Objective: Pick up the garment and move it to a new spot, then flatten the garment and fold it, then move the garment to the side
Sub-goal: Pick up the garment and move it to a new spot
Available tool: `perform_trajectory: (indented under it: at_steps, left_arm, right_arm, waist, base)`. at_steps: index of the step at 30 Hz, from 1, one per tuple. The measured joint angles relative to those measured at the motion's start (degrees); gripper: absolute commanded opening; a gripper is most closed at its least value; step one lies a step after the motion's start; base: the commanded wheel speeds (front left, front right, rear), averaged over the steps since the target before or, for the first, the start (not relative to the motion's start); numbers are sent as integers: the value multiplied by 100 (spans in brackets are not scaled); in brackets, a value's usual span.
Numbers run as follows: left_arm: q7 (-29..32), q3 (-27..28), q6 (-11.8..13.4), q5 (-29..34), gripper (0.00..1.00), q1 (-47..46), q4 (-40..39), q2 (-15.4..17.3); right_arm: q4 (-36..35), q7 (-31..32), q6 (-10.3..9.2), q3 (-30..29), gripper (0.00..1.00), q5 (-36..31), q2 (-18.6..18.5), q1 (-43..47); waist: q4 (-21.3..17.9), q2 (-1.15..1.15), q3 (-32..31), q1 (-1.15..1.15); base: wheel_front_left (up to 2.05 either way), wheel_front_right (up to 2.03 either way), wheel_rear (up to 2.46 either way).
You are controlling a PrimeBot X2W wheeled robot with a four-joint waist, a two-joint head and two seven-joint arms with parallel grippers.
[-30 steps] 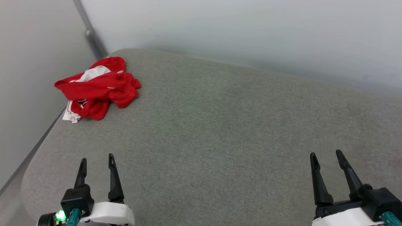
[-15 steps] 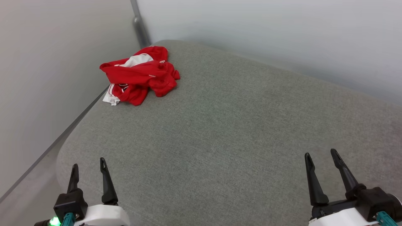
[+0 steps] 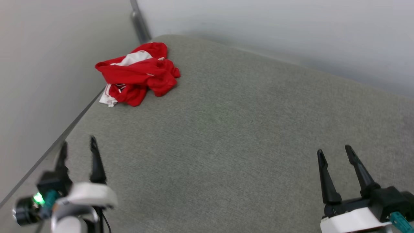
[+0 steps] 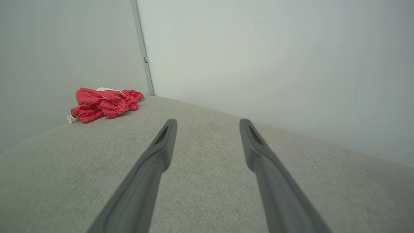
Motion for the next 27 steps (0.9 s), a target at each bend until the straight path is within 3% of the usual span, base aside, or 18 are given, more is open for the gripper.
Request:
perform_trajectory:
  at_steps: [9,16,23,27]
  left_arm:
    - [-1,661,-485,-413,100,-1987,683,767]
    - [38,875,-642,-517,100,-3447,1412,1573]
    - [570,1071,-1022,-1007,100,-4798,2430,2421]
    - [1054,1044,-1140,-1326,100,-5228,2927,2699]
  right_arm:
    - [-435,0,0,-233,100,-515,0,-449]
    - [-920,-1,0,-408,100,-956,1,-797]
    - [-1423,-1,0,-520,100,-1294,1,-1049]
    - [-1605,-1,0,-557,100,-1390,-3,-1101]
  waist:
    - [-428,0,757,0]
    - [-758,0,1568,1]
    - [-1038,0,2344,1]
    - [-1143,0,2607,1]
  base:
    - [0,0,0]
    - [0,0,0]
    - [0,0,0]
    - [0,0,0]
